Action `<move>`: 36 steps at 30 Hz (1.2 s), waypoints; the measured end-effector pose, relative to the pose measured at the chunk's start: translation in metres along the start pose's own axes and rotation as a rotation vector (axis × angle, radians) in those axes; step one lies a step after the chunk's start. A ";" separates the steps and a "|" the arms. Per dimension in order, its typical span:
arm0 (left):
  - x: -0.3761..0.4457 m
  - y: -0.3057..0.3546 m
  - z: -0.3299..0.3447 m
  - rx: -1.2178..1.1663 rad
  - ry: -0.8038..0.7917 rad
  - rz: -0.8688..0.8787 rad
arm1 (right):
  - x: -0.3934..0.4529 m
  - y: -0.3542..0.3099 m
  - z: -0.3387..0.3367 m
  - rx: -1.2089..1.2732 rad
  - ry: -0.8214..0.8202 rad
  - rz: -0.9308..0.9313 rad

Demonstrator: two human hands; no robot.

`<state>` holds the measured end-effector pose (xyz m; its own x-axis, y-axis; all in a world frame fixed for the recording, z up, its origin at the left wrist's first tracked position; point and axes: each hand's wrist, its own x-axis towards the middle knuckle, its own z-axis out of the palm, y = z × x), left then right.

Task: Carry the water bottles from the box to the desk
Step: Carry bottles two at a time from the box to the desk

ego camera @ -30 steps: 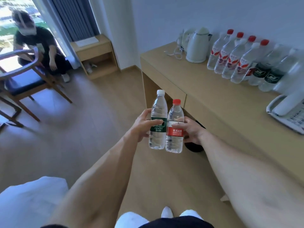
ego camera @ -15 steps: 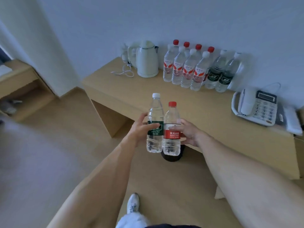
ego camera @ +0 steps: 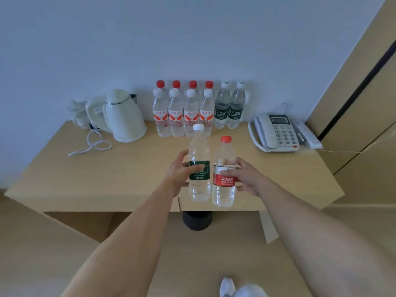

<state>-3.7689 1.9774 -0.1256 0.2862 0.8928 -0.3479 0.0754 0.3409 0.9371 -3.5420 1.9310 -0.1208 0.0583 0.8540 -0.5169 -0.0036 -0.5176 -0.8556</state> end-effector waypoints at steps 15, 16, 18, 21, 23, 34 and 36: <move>0.097 0.031 0.043 0.001 -0.036 0.083 | 0.077 -0.051 -0.073 0.009 0.120 -0.209; 0.105 0.033 0.046 0.005 -0.021 0.096 | 0.083 -0.055 -0.077 -0.010 0.128 -0.228; 0.117 0.037 0.052 0.023 0.000 0.119 | 0.095 -0.062 -0.087 -0.042 0.127 -0.264; 0.133 0.041 0.059 0.089 0.024 0.137 | 0.111 -0.067 -0.099 -0.099 0.140 -0.297; 0.141 0.042 0.063 0.116 0.037 0.139 | 0.120 -0.068 -0.107 -0.141 0.162 -0.298; 0.163 0.045 0.076 0.211 0.030 0.186 | 0.143 -0.068 -0.112 -0.373 0.212 -0.352; 0.165 0.045 0.076 0.234 0.023 0.201 | 0.146 -0.065 -0.110 -0.399 0.215 -0.354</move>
<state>-3.6453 2.1172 -0.1379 0.2962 0.9428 -0.1529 0.2379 0.0822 0.9678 -3.4236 2.0834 -0.1375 0.1892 0.9707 -0.1484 0.4275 -0.2175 -0.8775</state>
